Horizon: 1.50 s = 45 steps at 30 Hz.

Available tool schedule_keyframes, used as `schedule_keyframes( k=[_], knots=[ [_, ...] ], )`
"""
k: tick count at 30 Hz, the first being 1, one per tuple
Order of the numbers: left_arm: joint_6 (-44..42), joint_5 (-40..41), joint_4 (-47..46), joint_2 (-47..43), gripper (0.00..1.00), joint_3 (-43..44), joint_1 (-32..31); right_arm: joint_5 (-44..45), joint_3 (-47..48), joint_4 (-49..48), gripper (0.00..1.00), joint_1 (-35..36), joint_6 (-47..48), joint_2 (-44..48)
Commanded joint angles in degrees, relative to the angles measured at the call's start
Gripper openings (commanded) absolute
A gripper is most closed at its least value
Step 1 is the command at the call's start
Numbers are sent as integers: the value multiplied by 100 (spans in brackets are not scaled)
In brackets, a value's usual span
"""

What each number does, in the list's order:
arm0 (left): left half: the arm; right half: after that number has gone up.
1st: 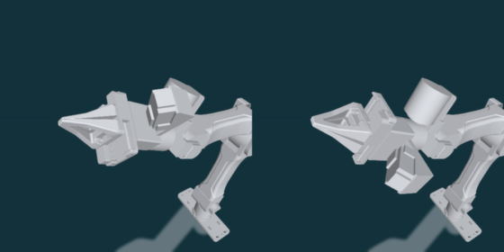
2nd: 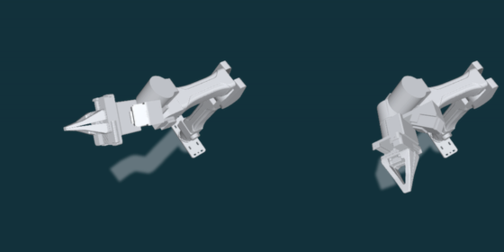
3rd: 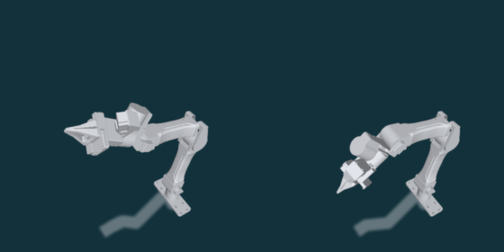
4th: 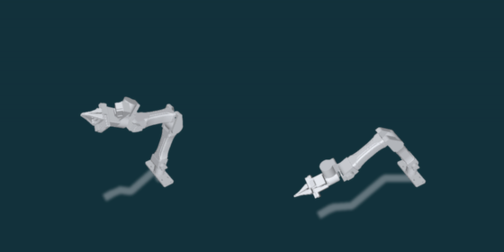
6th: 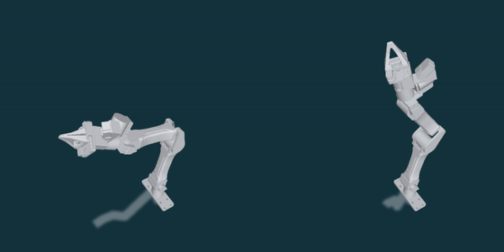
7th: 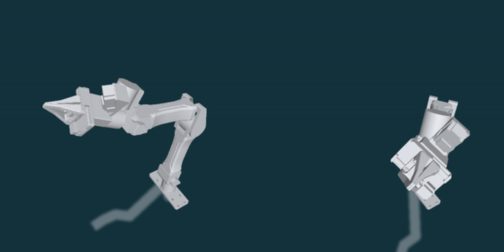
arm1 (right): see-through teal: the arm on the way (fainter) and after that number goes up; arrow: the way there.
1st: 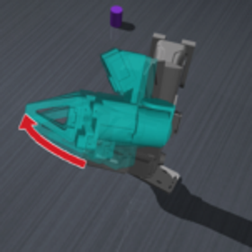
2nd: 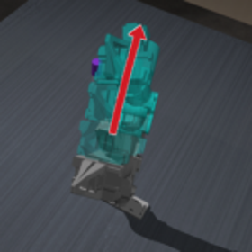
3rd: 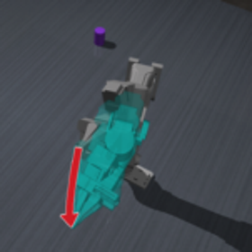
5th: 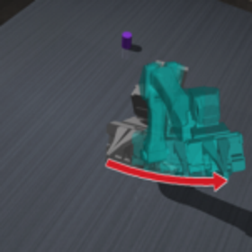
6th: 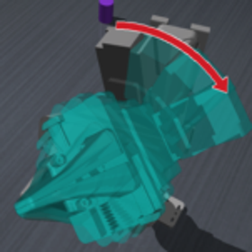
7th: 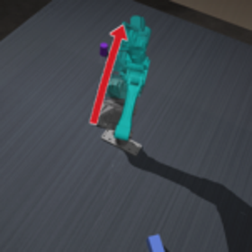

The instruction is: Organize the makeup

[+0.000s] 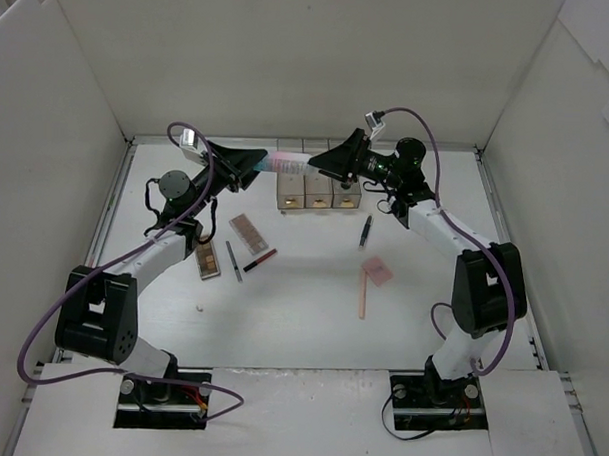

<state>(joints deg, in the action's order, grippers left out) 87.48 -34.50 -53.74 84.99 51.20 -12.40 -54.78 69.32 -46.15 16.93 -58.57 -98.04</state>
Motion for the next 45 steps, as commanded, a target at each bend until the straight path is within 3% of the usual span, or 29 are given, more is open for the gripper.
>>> schedule_keyframes(
  k=[1,15,24,31,38,39,40,42,45],
  knots=[
    [225,57,-1112,-53,0,268,-87,-260,310,-1000,71,65,-382,-31],
    [164,137,-1148,18,0,373,-140,-489,381,-1651,60,206,-805,-128],
    [94,189,-1130,-18,0,321,-140,-560,381,-1678,34,258,-841,-181],
    [-99,189,-1025,-70,0,294,-192,-595,345,-1669,0,285,-814,-207],
    [-284,215,-814,-158,0,189,-192,-621,407,-1669,0,249,-823,-224],
    [-293,216,-823,-158,0,189,-192,-647,433,-1660,18,250,-849,-242],
    [-284,224,-823,-158,0,197,-192,-674,442,-1669,28,250,-858,-259],
    [-284,259,-840,-176,0,206,-192,-718,451,-1669,41,276,-850,-260],
    [-311,338,-823,-220,0,189,-192,-665,407,-1669,48,311,-823,-233]
  ],
)
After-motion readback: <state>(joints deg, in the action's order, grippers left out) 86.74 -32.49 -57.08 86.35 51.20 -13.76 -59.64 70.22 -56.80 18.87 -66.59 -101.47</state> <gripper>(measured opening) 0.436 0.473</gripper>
